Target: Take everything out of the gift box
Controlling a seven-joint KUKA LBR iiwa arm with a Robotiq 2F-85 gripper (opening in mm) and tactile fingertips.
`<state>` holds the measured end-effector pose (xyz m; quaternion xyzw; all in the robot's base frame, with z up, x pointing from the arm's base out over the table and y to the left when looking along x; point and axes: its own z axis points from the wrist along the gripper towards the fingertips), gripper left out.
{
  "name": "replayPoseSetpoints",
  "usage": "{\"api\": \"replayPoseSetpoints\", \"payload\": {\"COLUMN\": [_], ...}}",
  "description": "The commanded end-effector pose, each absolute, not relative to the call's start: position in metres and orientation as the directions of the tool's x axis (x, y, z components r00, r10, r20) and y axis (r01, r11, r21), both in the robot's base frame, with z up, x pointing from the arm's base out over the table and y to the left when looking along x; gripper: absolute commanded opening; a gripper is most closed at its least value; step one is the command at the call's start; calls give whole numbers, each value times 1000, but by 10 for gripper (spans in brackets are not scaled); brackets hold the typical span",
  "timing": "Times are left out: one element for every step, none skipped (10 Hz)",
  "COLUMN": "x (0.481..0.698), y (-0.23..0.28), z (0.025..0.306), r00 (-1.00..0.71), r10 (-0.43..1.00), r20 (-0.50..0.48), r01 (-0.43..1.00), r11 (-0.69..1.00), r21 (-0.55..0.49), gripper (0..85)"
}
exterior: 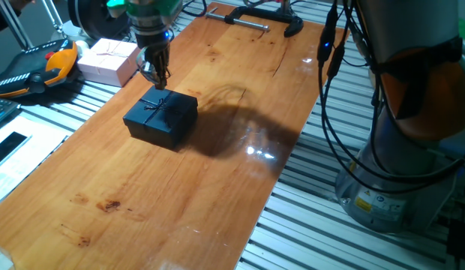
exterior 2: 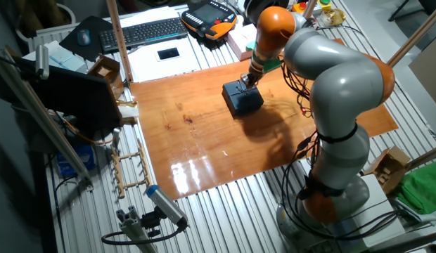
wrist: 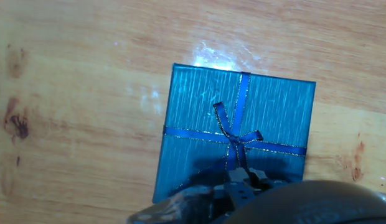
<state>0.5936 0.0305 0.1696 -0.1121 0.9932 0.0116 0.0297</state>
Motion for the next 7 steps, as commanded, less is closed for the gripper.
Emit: {"api": "replayPoseSetpoints", "payload": {"x": [596, 599, 602, 604, 606, 607, 607], "y": [31, 32, 32, 32, 32, 33, 33], "z": [167, 163, 158, 150, 143, 135, 128], "r00": [-974, -974, -973, -973, -972, -972, -971], "r10": [-218, -218, -218, -218, -220, -219, -220], "r20": [-64, -65, -70, -76, -81, -86, -89], "r01": [-219, -219, -219, -219, -222, -222, -223], "r11": [976, 976, 976, 976, 975, 975, 974], "r21": [16, 9, 8, 10, 18, 23, 25], "gripper": [397, 440, 460, 463, 467, 470, 470]}}
